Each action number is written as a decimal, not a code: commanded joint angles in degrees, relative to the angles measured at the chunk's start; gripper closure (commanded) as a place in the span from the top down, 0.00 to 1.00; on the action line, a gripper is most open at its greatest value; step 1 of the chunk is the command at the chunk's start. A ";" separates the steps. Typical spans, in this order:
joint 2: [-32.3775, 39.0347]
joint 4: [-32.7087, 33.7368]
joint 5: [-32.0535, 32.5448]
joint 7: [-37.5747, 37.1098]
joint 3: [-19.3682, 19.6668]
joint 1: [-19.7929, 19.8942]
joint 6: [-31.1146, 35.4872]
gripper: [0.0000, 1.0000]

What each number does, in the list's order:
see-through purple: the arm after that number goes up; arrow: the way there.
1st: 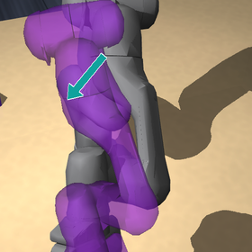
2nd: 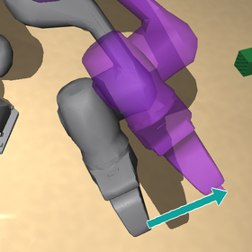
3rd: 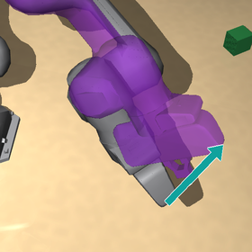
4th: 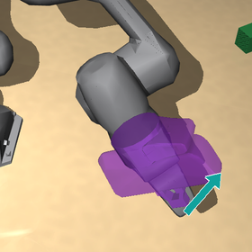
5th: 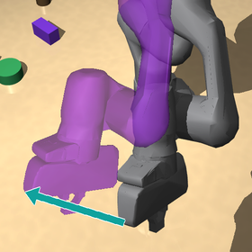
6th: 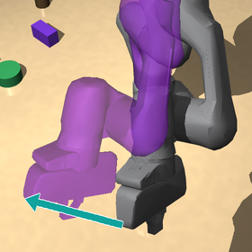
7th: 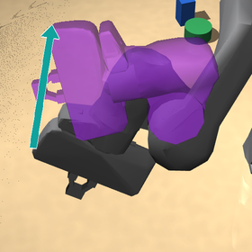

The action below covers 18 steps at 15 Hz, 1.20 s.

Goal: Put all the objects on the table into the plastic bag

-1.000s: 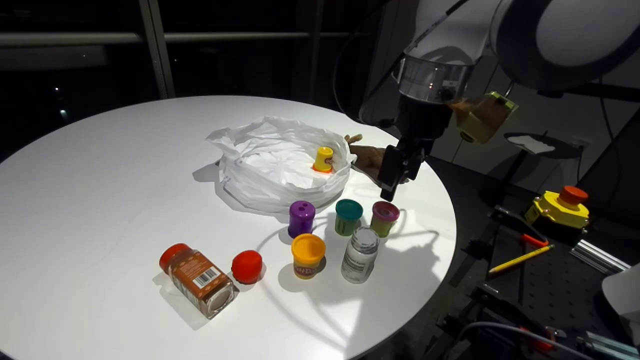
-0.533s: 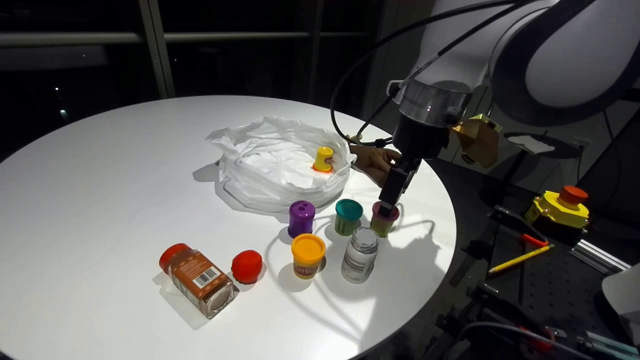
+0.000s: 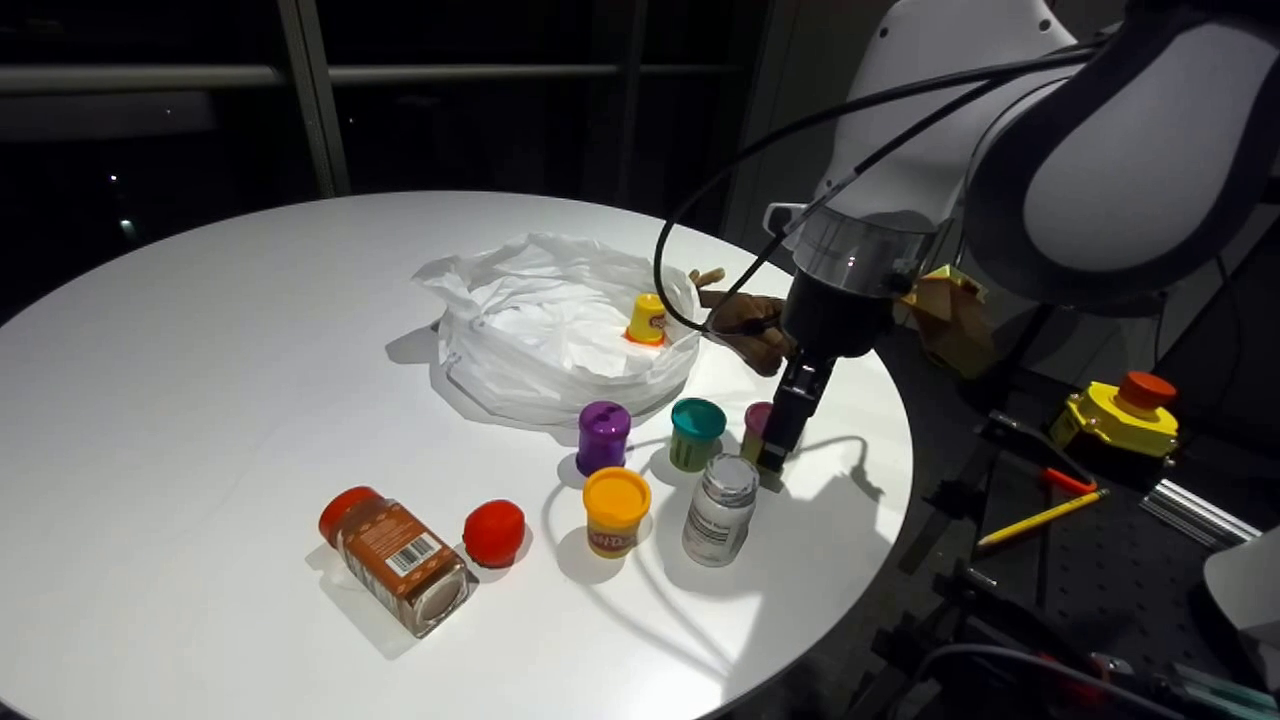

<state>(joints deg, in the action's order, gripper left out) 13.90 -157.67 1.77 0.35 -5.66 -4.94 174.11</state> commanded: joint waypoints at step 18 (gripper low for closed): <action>-4.97 19.57 22.70 -29.13 22.87 -22.27 -14.83 0.22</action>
<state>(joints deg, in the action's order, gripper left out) 4.04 -143.42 28.77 -29.82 18.39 -26.84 160.70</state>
